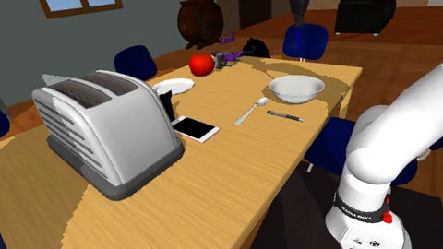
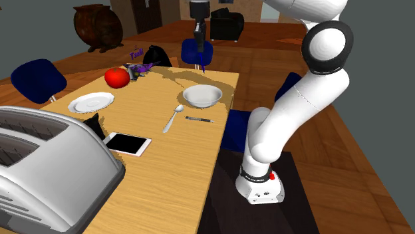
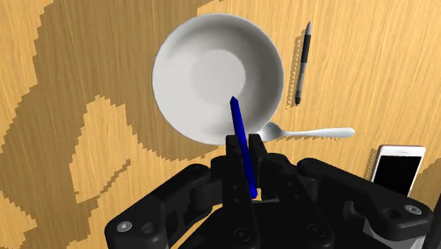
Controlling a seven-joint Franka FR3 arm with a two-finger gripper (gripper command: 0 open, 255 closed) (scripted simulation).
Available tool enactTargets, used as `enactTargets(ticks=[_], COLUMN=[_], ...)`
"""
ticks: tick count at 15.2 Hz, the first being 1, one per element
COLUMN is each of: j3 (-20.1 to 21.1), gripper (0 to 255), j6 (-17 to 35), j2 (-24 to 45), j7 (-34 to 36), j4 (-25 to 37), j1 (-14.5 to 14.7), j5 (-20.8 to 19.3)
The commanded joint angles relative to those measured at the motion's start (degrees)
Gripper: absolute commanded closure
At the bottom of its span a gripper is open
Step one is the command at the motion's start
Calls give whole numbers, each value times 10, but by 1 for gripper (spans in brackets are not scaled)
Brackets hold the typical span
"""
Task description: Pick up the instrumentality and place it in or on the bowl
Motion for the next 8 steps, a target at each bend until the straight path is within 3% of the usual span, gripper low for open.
enactTargets(ticks=[1,8], j3=[-16,-18], gripper=[255,255], j6=[10,60], j2=[4,-27], j7=[-17,-8], j4=[-3,-82], j1=[-2,-8], j5=[-7,-15])
